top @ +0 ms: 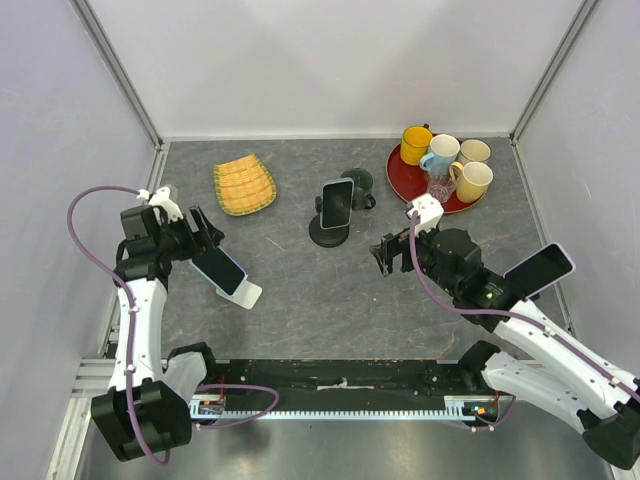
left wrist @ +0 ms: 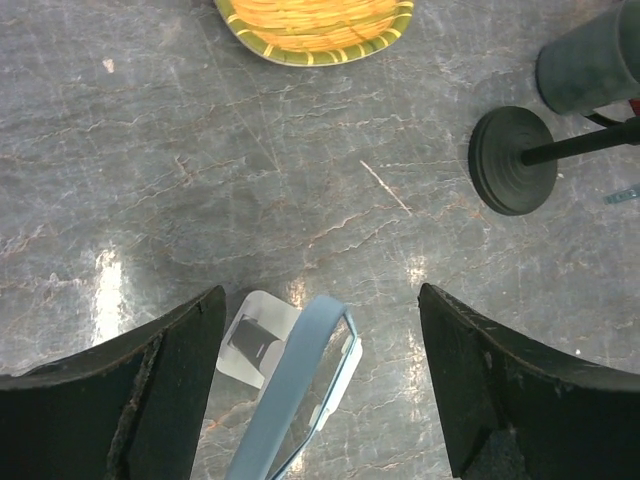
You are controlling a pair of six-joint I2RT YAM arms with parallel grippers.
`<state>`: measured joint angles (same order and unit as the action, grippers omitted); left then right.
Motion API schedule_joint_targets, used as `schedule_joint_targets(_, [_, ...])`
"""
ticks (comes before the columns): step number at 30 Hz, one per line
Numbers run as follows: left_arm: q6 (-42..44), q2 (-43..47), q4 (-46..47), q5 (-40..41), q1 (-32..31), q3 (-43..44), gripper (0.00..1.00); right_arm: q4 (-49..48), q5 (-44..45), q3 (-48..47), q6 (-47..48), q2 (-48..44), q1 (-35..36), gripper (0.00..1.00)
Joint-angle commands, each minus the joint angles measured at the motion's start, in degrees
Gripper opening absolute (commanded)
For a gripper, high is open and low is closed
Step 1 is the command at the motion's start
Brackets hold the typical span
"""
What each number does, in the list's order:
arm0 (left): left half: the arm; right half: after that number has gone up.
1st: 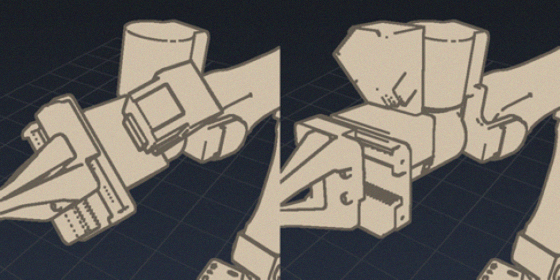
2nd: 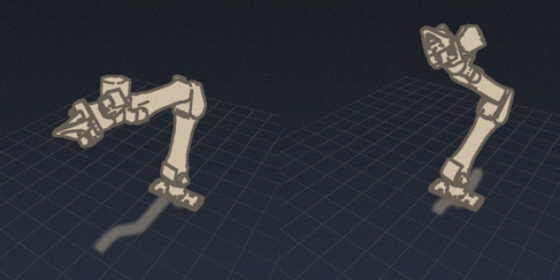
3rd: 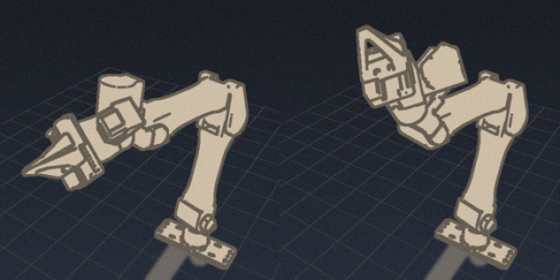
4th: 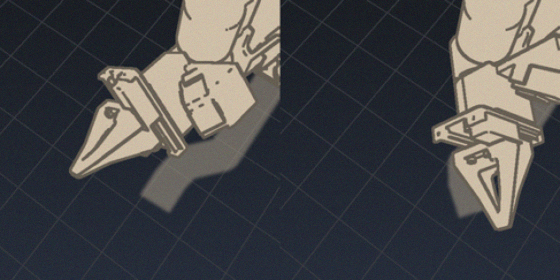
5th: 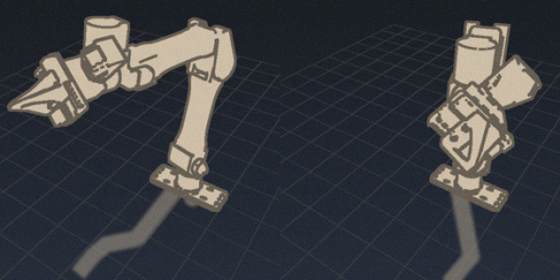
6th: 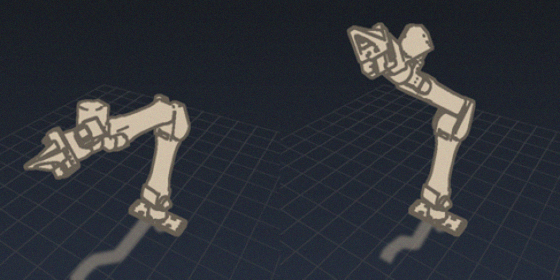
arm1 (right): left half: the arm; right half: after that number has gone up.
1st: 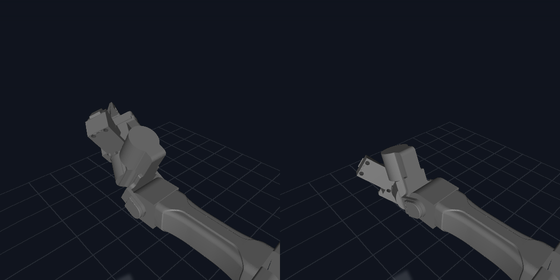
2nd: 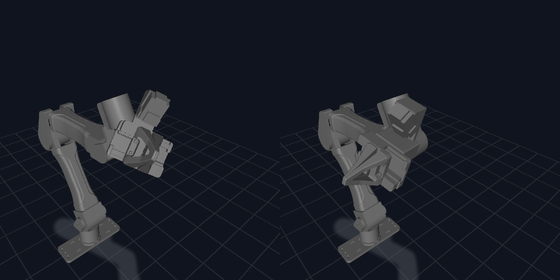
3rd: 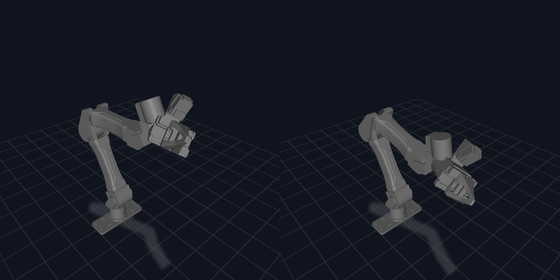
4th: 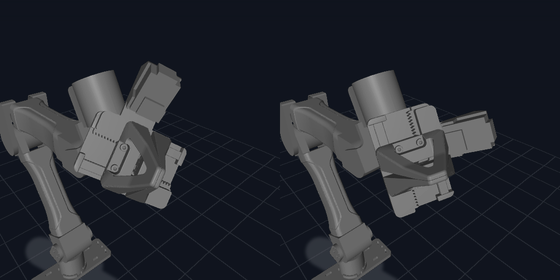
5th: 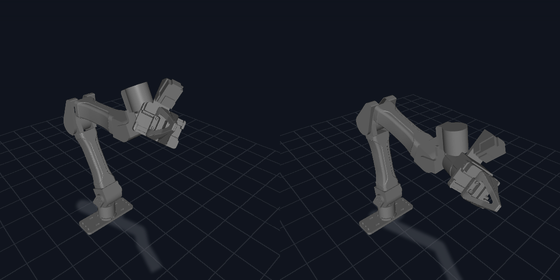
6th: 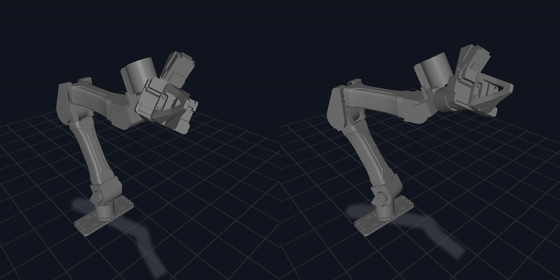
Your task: Remove the phone from the phone stand
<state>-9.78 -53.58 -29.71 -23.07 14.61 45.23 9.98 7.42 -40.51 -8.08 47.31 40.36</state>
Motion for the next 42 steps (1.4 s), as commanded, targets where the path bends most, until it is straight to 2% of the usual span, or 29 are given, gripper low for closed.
schedule_joint_targets(1, [3.1, -1.4, 0.0, -4.8, 0.3, 4.0, 0.83, -2.9, 1.4, 0.6, 1.0, -1.4, 0.8, 0.98])
schedule_joint_targets(7, [4.9, -0.8, -0.7, -5.0, 0.4, 2.7, 0.79, -3.0, 1.4, 0.9, 0.9, -1.8, 0.9, 0.98])
schedule_joint_targets(14, [5.7, -2.2, -0.7, -3.3, 0.3, 1.9, 0.68, -3.3, 1.3, 1.3, 0.7, -2.0, 1.2, 0.98])
schedule_joint_targets(25, [5.1, -2.4, -1.6, -0.8, 0.3, 0.7, 0.66, -4.1, 0.8, 2.0, 0.4, -2.1, 2.0, 0.98])
schedule_joint_targets(34, [4.2, -1.9, -1.8, -1.7, 0.2, 0.1, 0.59, -4.3, 0.6, 2.1, 0.3, -2.1, 2.2, 0.98])
schedule_joint_targets(37, [4.2, -1.4, -2.4, -2.2, 0.3, 0.2, 0.54, -4.3, 0.6, 2.0, 0.3, -2.0, 2.3, 0.98])
schedule_joint_targets(41, [4.0, -0.4, -3.3, -2.7, 0.2, 0.7, 0.38, -4.3, 0.3, 1.9, 0.3, -2.0, 2.3, 0.98])
schedule_joint_targets(42, [4.0, -0.1, -3.3, -2.7, 0.2, 0.9, 0.37, -4.2, 0.3, 1.9, 0.3, -2.0, 2.2, 0.98])
